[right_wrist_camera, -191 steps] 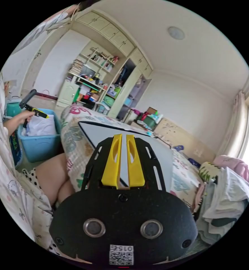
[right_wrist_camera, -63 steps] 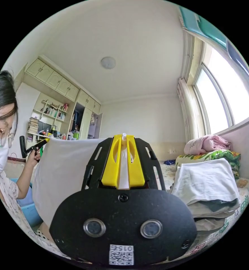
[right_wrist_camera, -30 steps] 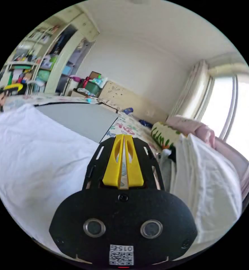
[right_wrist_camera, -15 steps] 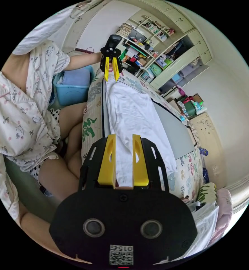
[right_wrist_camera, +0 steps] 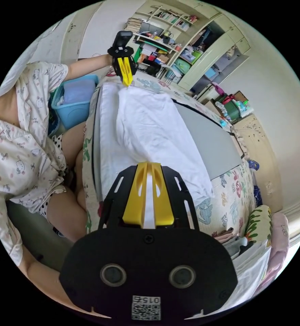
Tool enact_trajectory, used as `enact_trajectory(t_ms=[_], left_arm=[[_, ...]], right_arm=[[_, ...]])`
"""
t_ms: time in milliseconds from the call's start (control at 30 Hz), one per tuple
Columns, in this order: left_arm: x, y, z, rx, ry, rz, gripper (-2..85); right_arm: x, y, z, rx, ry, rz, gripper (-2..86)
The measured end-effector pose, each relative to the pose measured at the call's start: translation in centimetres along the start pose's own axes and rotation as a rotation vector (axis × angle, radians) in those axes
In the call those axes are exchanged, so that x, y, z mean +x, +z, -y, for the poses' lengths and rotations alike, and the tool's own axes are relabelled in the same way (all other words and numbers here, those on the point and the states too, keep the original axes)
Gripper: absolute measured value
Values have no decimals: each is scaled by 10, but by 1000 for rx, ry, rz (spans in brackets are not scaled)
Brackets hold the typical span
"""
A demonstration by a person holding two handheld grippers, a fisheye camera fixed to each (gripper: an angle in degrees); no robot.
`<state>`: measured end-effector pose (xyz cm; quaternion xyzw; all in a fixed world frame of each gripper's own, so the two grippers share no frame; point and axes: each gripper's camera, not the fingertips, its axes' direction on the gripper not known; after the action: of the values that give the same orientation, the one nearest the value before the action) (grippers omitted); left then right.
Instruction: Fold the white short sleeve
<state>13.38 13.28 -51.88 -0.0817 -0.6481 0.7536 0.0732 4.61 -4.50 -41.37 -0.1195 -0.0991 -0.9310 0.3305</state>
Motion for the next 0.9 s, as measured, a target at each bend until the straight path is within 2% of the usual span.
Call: enact_trajectory(t_ms=[100, 167, 267, 367, 433, 500, 533, 567, 667, 733, 900], left_arm=[[-50, -13, -5, 121, -125, 130, 3], [-111, -14, -6, 228, -289, 275, 6], [-200, 16, -1, 329, -516, 465, 19], [-254, 64, -7, 346, -741, 617, 68], [-252, 85, -13, 352, -712, 573, 80], [-234, 107, -17, 308, -554, 460, 79], [-221, 127, -21, 225, -476, 367, 81], [-209, 148, -25, 138, -421, 268, 89], [-181, 198, -33, -48, -302, 170, 100], [-176, 221, -39, -117, -281, 171, 102], [-188, 264, -62, -212, -337, 41, 100]], right_arm=[[60, -15, 25, 88, 179, -129, 1], [127, -11, 58, 138, 356, -301, 3], [229, 9, 106, 211, 622, -435, 37], [301, 32, 118, 299, 873, -321, 82], [310, 45, 120, 333, 824, -164, 84], [302, 63, 125, 260, 654, 8, 85], [291, 78, 126, 177, 556, 74, 87], [278, 92, 125, 100, 477, 98, 94], [260, 119, 126, -47, 355, 70, 106], [264, 129, 130, -76, 359, 89, 109], [288, 148, 142, -178, 387, 146, 107]])
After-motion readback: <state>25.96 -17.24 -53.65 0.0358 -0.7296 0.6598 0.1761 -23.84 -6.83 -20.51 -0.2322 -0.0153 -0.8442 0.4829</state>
